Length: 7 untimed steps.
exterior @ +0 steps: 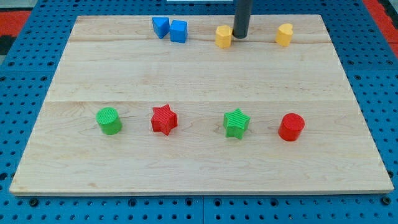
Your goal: Slide the yellow hexagon to the bottom of blue triangle
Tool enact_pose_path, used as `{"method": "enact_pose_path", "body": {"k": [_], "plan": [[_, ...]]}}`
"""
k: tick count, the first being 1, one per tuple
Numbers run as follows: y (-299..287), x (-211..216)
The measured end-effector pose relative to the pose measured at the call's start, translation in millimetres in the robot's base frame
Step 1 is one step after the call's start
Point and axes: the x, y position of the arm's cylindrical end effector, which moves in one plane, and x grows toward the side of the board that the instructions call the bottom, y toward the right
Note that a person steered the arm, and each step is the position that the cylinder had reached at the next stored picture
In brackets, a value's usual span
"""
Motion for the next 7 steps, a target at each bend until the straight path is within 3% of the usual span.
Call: {"method": "enact_pose_path", "body": {"k": [2,5,7], "plan": [[-60.7,26.0],[-41.9,-11.2],[-82.8,16.9]]}}
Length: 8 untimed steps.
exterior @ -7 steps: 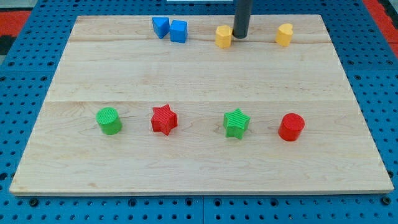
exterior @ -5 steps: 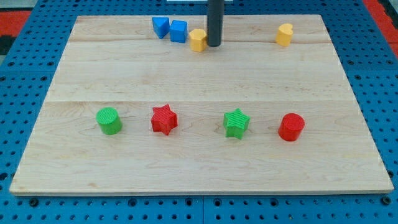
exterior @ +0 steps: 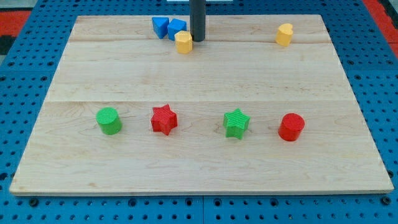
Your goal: Slide the yellow hexagon to the bottom of blue triangle
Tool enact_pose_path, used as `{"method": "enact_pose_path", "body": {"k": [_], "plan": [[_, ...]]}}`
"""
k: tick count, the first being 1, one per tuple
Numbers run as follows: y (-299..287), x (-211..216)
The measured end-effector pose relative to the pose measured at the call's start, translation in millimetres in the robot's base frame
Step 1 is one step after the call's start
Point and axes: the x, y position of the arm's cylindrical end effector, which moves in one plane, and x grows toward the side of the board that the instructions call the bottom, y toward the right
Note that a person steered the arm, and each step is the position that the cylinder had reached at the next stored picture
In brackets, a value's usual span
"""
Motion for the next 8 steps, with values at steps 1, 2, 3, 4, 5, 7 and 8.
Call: {"method": "enact_pose_path", "body": {"k": [1,2,3,4,5,7,8], "plan": [[-20.1,16.9],[-32.9,17.8],[-32.9,32.2],[-44.5,46.7],[-55.1,35.4],[-68.6,28.9],[-68.6,15.6]]}}
